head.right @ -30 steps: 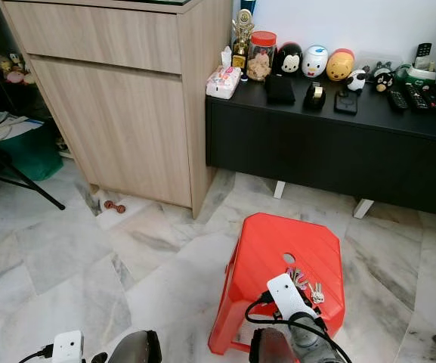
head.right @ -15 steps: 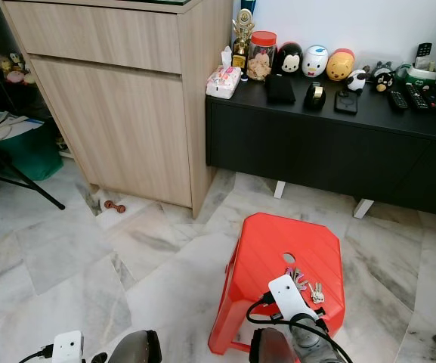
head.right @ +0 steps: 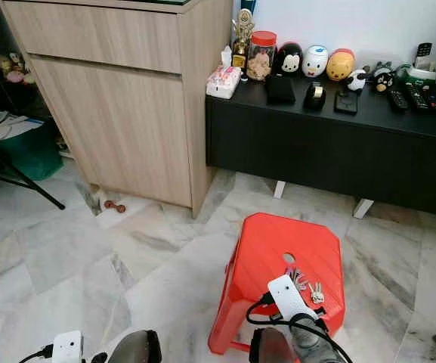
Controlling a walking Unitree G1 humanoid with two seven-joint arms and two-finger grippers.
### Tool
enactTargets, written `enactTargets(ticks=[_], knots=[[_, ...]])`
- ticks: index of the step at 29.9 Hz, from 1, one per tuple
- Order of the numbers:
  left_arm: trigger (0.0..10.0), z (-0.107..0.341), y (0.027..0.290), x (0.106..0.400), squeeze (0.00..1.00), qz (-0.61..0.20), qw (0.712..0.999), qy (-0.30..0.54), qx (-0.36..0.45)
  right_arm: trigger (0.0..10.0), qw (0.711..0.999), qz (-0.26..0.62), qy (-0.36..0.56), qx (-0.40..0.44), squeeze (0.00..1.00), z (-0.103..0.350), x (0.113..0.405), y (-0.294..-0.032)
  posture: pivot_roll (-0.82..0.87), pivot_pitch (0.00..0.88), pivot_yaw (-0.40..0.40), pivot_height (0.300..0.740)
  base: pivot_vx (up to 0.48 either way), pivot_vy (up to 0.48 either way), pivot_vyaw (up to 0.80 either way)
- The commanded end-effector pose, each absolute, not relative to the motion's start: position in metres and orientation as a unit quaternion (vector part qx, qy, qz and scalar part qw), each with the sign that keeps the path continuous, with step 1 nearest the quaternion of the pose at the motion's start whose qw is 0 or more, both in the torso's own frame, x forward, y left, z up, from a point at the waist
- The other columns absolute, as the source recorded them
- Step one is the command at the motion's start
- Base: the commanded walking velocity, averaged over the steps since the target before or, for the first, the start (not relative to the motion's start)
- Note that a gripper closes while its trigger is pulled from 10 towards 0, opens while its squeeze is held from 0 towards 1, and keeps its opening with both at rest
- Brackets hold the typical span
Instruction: Hang keys on a hook
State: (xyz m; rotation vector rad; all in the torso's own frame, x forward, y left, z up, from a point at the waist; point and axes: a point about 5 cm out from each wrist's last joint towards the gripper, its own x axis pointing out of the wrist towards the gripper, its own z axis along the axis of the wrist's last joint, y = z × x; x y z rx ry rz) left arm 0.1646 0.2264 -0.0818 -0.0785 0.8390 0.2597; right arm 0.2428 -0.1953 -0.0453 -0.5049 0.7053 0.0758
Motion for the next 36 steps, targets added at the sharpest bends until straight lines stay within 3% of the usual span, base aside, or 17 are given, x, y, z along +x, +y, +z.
enactTargets(ticks=[1,16,24,25,26,36], knots=[[10.0,-0.085,0.219,0.161,0.0,0.123,0.9,0.414,-0.051,0.0,0.908,0.023,0.341,-0.242,0.0,-0.045,0.242,-0.201,0.12,0.03,-0.042,0.602,0.0,0.0,0.0],[10.0,-0.085,0.22,0.162,0.0,0.123,0.901,0.413,-0.05,0.0,0.921,-0.005,0.301,-0.249,0.0,-0.034,0.253,-0.204,0.12,0.023,-0.038,0.602,0.0,0.0,0.0],[10.0,-0.084,0.221,0.163,0.0,0.123,0.902,0.412,-0.047,0.0,0.946,-0.11,0.14,-0.271,0.0,0.009,0.28,-0.224,0.11,0.016,-0.032,0.602,0.0,0.0,0.0],[10.0,-0.084,0.221,0.163,0.0,0.123,0.902,0.412,-0.046,8.2,0.949,-0.113,0.13,-0.264,0.0,0.012,0.281,-0.224,0.11,0.014,-0.032,0.602,0.0,0.0,0.0],[10.0,-0.084,0.221,0.163,0.0,0.123,0.902,0.412,-0.046,10.0,0.953,-0.113,0.116,-0.256,0.0,0.016,0.283,-0.224,0.11,0.012,-0.032,0.602,0.0,0.0,0.0],[10.0,-0.083,0.223,0.164,0.0,0.12,0.902,0.412,-0.041,10.0,0.984,-0.103,0.021,-0.147,0.0,0.04,0.289,-0.213,0.11,0.005,-0.029,0.602,0.0,0.0,0.0]])
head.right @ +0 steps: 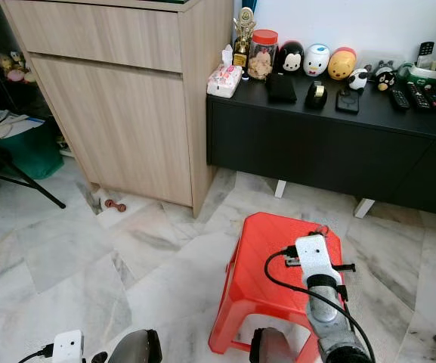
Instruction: Hang keys on a hook
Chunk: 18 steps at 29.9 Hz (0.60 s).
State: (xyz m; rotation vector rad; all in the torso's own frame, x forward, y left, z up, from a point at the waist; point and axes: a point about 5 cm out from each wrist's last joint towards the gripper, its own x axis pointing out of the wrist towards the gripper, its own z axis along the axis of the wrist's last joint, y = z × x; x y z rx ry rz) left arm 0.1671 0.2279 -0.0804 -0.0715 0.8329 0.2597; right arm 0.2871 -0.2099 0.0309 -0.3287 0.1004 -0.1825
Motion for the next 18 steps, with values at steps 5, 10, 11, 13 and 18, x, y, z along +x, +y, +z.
enactTargets(ticks=[5,10,11,13,18], knots=[[10.0,-0.084,0.223,0.163,0.0,0.119,0.902,0.414,-0.04,10.0,0.986,-0.12,-0.012,-0.114,0.0,0.05,0.291,-0.21,0.11,0.0,-0.024,0.606,0.0,0.0,0.0],[10.0,-0.084,0.224,0.163,0.0,0.117,0.902,0.415,-0.036,10.0,0.987,-0.125,-0.013,-0.101,0.0,0.054,0.294,-0.21,0.1,0.0,-0.015,0.636,0.0,0.0,0.0],[10.0,-0.084,0.225,0.163,0.0,0.116,0.902,0.415,-0.035,10.0,0.987,-0.126,-0.008,-0.102,0.0,0.054,0.295,-0.21,0.1,0.0,-0.015,0.646,0.0,0.0,0.0],[10.0,-0.083,0.225,0.163,0.0,0.116,0.902,0.415,-0.034,10.0,0.987,-0.129,-0.011,-0.092,0.0,0.055,0.295,-0.21,0.1,0.0,-0.015,0.656,0.0,0.0,0.0],[10.0,-0.084,0.225,0.162,0.0,0.115,0.902,0.415,-0.032,10.0,0.989,-0.119,0.004,-0.089,0.0,0.051,0.294,-0.21,0.1,0.0,-0.013,0.691,0.0,0.0,0.0]])
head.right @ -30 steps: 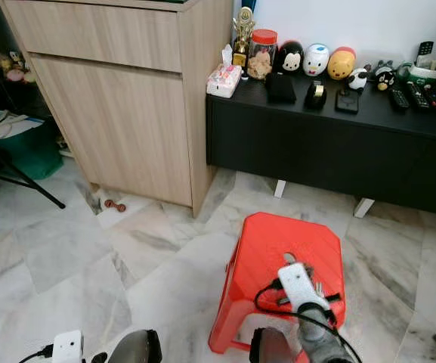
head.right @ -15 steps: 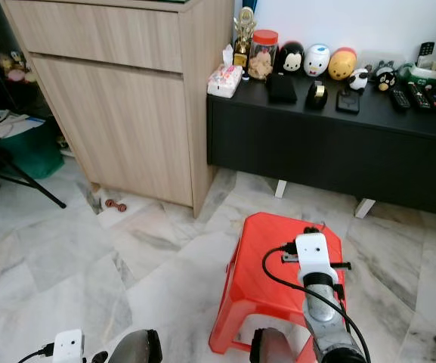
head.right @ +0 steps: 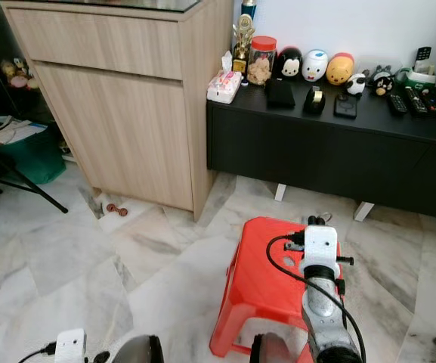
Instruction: Hang keys on a hook
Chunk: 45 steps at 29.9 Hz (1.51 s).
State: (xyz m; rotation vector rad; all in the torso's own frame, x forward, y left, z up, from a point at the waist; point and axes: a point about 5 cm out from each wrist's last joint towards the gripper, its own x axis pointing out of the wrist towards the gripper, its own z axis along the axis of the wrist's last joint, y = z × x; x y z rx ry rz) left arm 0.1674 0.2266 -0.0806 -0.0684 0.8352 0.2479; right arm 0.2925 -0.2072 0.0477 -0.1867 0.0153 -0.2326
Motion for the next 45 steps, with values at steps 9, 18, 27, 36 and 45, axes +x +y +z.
enactTargets(ticks=[9,18,27,36,45], knots=[[10.0,-0.084,0.225,0.161,0.0,0.112,0.901,0.417,-0.032,10.0,0.989,-0.124,0.02,-0.08,0.0,0.046,0.291,-0.212,0.1,0.0,-0.013,0.74,0.0,0.0,0.0],[10.0,-0.085,0.224,0.16,0.0,0.109,0.901,0.419,-0.031,10.0,0.988,-0.122,0.078,-0.061,0.0,0.027,0.284,-0.214,0.1,0.0,-0.014,0.74,0.0,0.0,0.0],[10.0,-0.084,0.224,0.162,0.0,0.114,0.901,0.417,-0.035,10.0,0.981,-0.112,0.148,-0.057,0.0,0.005,0.272,-0.217,0.1,0.0,-0.022,0.74,0.0,0.0,0.0],[10.0,-0.084,0.225,0.162,0.0,0.121,0.899,0.42,-0.041,10.0,0.974,-0.119,0.192,-0.034,0.0,-0.01,0.264,-0.217,0.11,0.0,-0.013,0.74,0.0,0.0,0.0],[10.0,-0.084,0.226,0.162,0.0,0.116,0.899,0.421,-0.039,10.0,0.978,-0.114,0.17,-0.046,0.0,-0.001,0.272,-0.217,0.1,0.0,-0.004,0.74,0.0,0.0,0.0]])
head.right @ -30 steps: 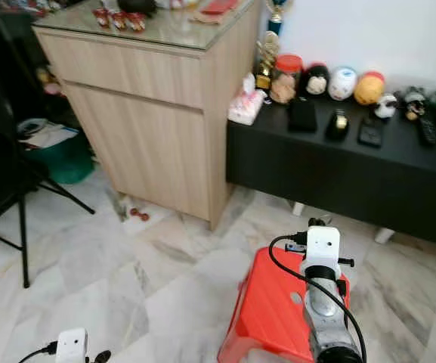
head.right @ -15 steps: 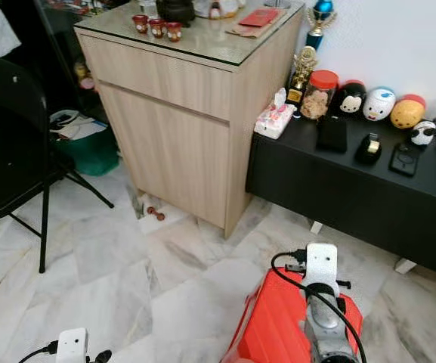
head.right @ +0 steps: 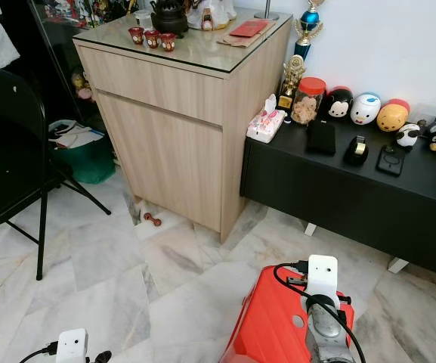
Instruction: Hang keys on a hook
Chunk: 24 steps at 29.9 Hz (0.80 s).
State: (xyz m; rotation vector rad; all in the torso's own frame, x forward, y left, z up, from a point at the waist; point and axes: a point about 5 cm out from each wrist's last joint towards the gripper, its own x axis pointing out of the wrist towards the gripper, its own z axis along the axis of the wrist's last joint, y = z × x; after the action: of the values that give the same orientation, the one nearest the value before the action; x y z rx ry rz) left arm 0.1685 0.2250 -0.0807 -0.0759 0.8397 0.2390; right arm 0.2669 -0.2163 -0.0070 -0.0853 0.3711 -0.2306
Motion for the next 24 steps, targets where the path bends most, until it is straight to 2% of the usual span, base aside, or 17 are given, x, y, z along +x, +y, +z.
enactTargets(ticks=[1,16,24], knots=[[10.0,-0.0839,0.2259,0.1621,0.0,0.116,0.899,0.421,-0.039,10.0,0.978,-0.115,0.168,-0.045,0.0,-0.0003,0.2729,-0.2174,0.1,0.0,-0.004,0.74,0.0,0.0,0.0],[10.0,-0.0843,0.2254,0.1611,0.0,0.115,0.899,0.421,-0.04,10.0,0.981,-0.107,0.152,-0.057,0.0,0.0062,0.2793,-0.2151,0.11,0.0,-0.009,0.74,0.0,0.0,0.0],[10.0,-0.0847,0.2248,0.1605,0.0,0.115,0.899,0.421,-0.045,10.0,0.982,-0.101,0.144,-0.063,0.0,0.008,0.2803,-0.2129,0.1,0.0,-0.009,0.74,-0.276,0.0,0.0]])
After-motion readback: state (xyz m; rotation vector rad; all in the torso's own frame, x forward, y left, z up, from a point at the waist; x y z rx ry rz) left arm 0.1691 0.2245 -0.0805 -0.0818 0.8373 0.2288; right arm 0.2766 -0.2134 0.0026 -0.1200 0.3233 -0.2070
